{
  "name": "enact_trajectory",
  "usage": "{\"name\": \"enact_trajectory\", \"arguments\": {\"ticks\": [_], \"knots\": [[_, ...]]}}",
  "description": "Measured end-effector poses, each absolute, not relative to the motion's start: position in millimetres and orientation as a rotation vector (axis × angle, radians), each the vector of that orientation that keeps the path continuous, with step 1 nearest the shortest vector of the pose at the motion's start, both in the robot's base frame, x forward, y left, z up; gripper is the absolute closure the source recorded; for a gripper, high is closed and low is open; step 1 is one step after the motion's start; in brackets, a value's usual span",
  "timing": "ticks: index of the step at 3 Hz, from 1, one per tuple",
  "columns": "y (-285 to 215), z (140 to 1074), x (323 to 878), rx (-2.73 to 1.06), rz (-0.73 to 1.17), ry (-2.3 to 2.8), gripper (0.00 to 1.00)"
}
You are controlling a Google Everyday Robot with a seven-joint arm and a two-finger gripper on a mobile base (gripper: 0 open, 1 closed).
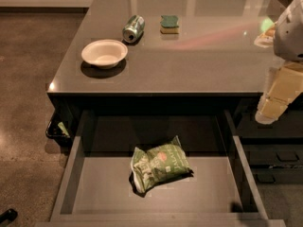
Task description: Pick green jalapeno chip bag from top drawer and place on counter
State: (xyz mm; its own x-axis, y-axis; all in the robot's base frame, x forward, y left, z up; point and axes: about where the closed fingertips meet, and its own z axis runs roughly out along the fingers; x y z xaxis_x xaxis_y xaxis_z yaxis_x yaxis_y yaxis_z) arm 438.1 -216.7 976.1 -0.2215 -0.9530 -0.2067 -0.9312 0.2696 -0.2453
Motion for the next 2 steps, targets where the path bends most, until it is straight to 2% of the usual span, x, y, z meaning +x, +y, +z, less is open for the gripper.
{"name": "enact_trajectory", "arguments": {"ticks": [2], "knots": [[-208.1,928.9,437.7,-1.734,-0.005,2.196,0.00]]}}
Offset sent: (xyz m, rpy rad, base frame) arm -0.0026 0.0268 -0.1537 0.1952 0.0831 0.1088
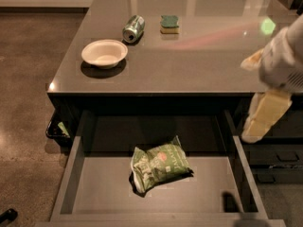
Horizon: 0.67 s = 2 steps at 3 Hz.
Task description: Pick green jalapeno chip bag from top drawer and place on counter
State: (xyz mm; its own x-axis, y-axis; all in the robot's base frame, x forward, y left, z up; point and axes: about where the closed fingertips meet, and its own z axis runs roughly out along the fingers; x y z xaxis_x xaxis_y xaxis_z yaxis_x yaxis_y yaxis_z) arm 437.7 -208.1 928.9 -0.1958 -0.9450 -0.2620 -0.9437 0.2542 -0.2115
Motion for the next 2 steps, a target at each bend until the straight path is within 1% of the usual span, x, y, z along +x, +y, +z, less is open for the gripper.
{"name": "enact_trajectory", "arguments": {"ticks": [1,2], "knots": [[-189.7,855.7,435.3,-1.752,0.155,2.123,0.00],[-168.2,804.2,439.6,-1.769,0.260,2.035,0.00]]}}
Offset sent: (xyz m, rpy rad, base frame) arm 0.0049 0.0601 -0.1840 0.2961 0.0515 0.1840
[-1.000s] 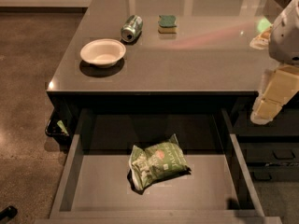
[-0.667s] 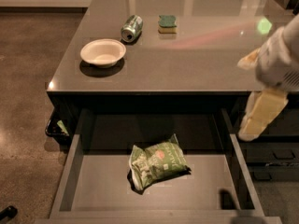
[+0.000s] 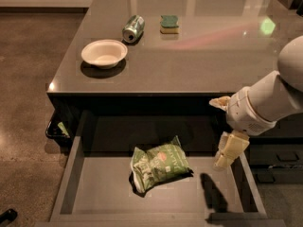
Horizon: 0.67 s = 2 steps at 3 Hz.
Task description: Pick green jalapeno chip bag from top drawer and place on counter
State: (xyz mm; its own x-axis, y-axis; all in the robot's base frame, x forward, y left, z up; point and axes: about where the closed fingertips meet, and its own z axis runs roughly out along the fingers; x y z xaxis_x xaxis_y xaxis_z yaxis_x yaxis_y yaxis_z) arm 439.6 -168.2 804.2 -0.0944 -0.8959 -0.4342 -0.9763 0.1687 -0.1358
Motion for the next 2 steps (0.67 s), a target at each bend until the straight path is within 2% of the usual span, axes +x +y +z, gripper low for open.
{"name": "enact_trajectory", "arguments": {"ticks": [2], "knots": [[-161.3,789.7,438.4,-1.781,0.319,2.018,0.00]]}}
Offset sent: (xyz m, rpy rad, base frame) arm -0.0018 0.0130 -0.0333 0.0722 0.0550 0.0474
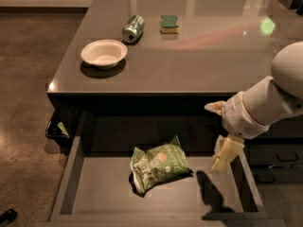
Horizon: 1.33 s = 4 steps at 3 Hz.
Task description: Pick green jalapeno chip bag from top drawer and place on counter
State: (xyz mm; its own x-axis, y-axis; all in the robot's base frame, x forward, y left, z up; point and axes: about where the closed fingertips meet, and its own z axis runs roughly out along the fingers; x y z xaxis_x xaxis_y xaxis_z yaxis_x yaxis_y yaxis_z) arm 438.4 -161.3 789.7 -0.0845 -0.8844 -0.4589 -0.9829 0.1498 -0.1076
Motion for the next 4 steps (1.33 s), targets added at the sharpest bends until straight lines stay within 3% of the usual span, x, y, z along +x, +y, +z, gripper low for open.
{"name": "enact_trajectory", "arguments": {"ticks": [2,4], "knots": [[-112.2,720.6,448.9,-1.748,0.532,1.799,0.00],[-88.5,693.0,439.9,-1.711,0.615,1.562,0.00]]}}
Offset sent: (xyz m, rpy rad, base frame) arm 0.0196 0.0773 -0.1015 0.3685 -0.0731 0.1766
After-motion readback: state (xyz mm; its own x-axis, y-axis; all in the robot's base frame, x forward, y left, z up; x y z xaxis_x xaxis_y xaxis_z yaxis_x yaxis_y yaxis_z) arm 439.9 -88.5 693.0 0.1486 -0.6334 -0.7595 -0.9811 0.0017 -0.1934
